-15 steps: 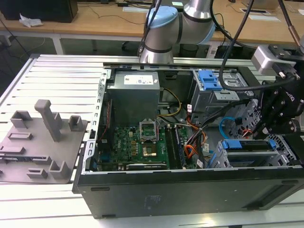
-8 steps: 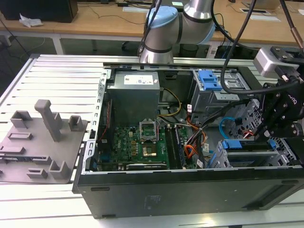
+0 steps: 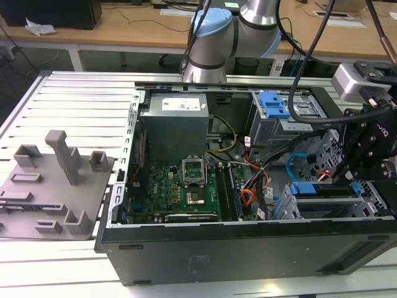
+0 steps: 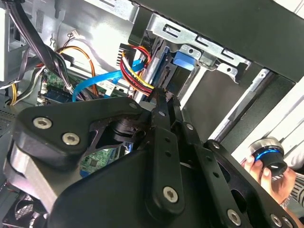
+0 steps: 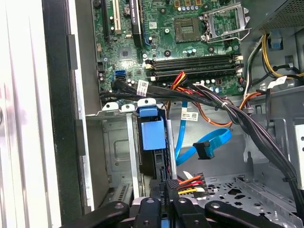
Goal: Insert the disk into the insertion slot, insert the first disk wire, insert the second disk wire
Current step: 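Insert the first disk wire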
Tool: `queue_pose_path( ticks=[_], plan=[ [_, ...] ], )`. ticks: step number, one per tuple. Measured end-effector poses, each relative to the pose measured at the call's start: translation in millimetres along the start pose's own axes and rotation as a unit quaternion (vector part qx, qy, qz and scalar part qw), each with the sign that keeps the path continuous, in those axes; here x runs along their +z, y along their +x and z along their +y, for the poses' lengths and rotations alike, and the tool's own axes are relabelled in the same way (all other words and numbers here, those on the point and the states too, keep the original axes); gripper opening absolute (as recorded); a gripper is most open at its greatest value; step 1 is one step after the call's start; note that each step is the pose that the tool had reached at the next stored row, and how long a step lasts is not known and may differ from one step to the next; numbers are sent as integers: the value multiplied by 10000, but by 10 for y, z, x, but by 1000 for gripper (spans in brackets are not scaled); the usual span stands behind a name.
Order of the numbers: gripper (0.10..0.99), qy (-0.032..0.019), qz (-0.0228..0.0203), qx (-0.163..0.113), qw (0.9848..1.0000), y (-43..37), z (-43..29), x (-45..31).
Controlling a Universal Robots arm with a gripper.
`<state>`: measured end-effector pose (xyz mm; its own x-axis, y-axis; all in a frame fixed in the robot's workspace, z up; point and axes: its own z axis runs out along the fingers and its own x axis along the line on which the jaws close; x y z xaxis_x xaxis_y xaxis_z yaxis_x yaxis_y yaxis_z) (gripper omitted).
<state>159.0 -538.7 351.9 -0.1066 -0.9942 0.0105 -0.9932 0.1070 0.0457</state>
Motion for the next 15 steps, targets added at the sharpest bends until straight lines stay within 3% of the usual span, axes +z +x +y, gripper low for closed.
queue_pose_path(
  ticks=[9, 15],
  plan=[
    [165, 0, 0, 0, 10000, 89, -10, 0],
    [165, 0, 0, 0, 10000, 93, -11, 34]
  ],
)
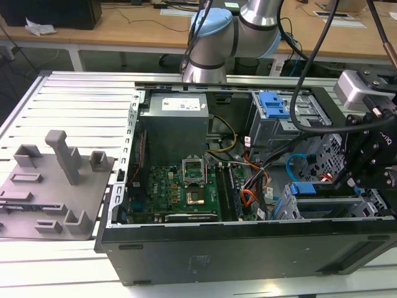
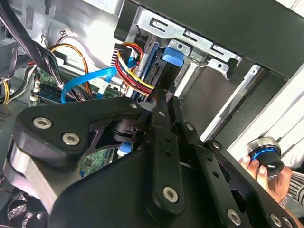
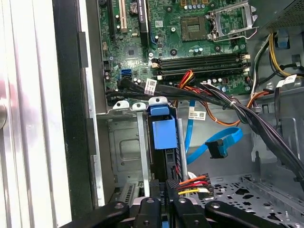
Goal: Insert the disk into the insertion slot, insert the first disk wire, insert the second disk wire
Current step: 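Insert the first disk wire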
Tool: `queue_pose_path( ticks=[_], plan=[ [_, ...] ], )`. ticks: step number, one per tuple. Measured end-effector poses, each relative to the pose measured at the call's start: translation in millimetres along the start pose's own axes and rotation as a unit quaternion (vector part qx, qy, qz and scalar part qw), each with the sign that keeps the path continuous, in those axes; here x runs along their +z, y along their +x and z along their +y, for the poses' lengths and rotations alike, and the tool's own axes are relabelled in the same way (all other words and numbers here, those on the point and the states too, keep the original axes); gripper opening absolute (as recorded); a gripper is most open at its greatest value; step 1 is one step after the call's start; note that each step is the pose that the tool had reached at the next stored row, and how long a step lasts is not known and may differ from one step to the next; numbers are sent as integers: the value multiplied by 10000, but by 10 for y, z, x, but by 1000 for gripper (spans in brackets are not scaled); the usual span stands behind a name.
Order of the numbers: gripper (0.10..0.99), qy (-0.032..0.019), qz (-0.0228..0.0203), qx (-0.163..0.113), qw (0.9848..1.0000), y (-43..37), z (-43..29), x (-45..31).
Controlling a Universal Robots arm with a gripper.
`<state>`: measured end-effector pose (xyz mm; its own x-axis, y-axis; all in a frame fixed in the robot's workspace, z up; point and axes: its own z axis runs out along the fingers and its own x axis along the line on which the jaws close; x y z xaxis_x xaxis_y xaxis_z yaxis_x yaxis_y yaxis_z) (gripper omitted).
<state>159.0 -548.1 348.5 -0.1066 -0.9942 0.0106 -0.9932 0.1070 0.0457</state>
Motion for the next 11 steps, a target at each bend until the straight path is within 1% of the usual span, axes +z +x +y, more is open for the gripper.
queue_pose_path(
  ticks=[3, 5, 6, 7, 9, 10, 11],
  plan=[
    [165, 0, 0, 0, 10000, 0, -1, 18],
    [165, -1, -14, 0, 10000, -6, 0, 21],
    [165, -4, -36, -1, 10000, -13, 1, 20],
    [165, -8, -69, -3, 10000, -17, 1, 21],
    [165, -15, -139, -6, 9999, -21, 1, 20],
    [165, -20, -181, -9, 9998, -24, 1, 20],
    [165, -21, -198, -9, 9998, -27, 1, 20]
  ],
)
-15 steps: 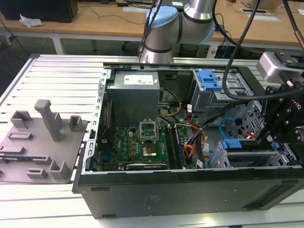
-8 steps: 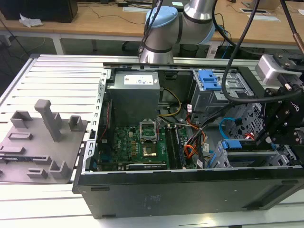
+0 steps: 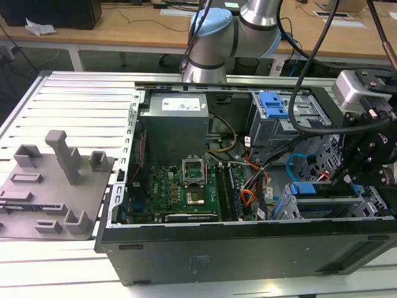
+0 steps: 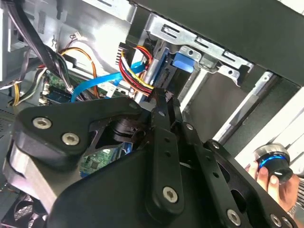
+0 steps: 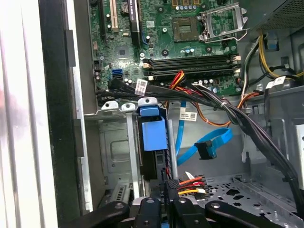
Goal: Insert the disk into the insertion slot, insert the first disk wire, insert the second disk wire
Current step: 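Insert the first disk wire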
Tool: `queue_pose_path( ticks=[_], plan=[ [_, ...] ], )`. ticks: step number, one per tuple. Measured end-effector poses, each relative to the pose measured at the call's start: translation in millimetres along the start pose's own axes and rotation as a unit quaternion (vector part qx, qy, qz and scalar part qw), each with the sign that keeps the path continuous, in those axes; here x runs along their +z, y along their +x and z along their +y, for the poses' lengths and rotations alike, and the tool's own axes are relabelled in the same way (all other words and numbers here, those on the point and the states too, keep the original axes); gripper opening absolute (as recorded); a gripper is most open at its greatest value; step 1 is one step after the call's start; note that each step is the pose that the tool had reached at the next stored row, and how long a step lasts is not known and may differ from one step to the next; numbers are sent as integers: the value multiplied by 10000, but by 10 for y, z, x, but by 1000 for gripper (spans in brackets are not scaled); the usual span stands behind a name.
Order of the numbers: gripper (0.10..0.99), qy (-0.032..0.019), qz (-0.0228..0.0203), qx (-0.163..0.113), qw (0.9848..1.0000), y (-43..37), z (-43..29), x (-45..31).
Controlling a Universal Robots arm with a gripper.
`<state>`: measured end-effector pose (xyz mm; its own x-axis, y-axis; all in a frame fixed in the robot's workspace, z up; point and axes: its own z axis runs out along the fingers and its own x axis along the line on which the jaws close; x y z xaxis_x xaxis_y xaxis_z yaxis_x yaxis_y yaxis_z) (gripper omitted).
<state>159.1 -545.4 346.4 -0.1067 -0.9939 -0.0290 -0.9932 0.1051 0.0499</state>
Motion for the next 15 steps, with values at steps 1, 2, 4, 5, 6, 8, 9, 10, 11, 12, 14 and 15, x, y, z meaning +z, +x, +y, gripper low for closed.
queue_pose_path(
  ticks=[1, 2, 4, 5, 6, 8, 9, 10, 11, 12, 14, 15],
  plan=[
    [165, 0, -2, 0, 10000, -2, -3, 0],
    [165, 0, -1, 0, 10000, -4, -8, 0],
    [165, -1, -2, -1, 10000, -12, -28, 1],
    [165, -1, -2, -1, 10000, -18, -39, 2],
    [165, -2, -13, -1, 10000, -28, -37, 6],
    [165, -3, -26, -2, 10000, -31, -38, 13],
    [165, -4, -31, -4, 10000, -30, -39, 20],
    [165, -5, -34, -8, 10000, -30, -39, 23],
    [165, -6, -41, -12, 10000, -30, -39, 26],
    [165, -6, -47, -14, 10000, -30, -39, 28],
    [165, -7, -52, -21, 10000, -29, -40, 43],
    [165, -7, -50, -24, 10000, -29, -43, 54]
  ],
)
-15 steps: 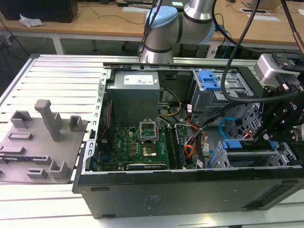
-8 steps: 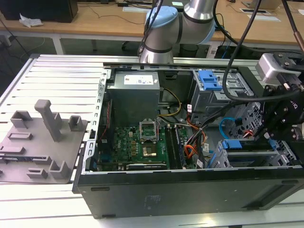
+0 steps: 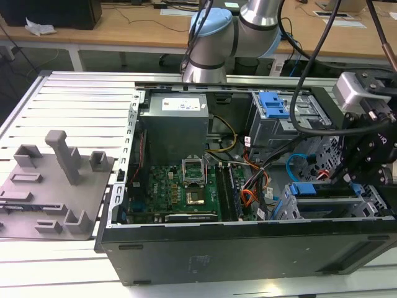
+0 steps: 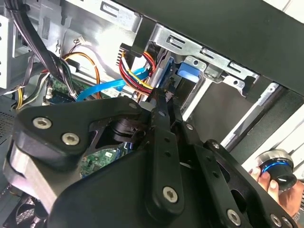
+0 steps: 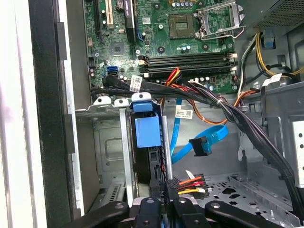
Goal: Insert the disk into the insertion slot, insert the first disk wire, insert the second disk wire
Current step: 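Insert the first disk wire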
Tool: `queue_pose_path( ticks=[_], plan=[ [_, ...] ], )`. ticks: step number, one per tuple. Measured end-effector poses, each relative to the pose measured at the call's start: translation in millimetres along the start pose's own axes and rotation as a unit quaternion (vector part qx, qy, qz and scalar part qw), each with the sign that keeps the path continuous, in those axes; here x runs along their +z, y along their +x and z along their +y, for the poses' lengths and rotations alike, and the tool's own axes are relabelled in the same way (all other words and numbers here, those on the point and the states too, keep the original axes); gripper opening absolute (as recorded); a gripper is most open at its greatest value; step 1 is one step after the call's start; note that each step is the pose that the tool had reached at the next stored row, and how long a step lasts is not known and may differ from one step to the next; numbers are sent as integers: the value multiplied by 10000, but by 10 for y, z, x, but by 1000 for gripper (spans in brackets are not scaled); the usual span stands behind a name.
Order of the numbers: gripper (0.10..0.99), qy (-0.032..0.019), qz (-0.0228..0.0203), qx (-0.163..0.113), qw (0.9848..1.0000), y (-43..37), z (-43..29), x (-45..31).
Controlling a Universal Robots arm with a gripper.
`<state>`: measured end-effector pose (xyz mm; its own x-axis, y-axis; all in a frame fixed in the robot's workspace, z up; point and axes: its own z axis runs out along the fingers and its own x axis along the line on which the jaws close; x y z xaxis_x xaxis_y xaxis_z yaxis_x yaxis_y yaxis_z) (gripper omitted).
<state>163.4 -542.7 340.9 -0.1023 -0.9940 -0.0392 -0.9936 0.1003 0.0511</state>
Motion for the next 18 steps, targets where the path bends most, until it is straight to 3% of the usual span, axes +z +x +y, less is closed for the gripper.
queue_pose_path(
  ticks=[15, 18],
  plan=[
    [165, 0, -5, -8, 10000, -2, -34, 47],
    [239, 0, -1, -8, 10000, -2, -34, 45]
  ],
)
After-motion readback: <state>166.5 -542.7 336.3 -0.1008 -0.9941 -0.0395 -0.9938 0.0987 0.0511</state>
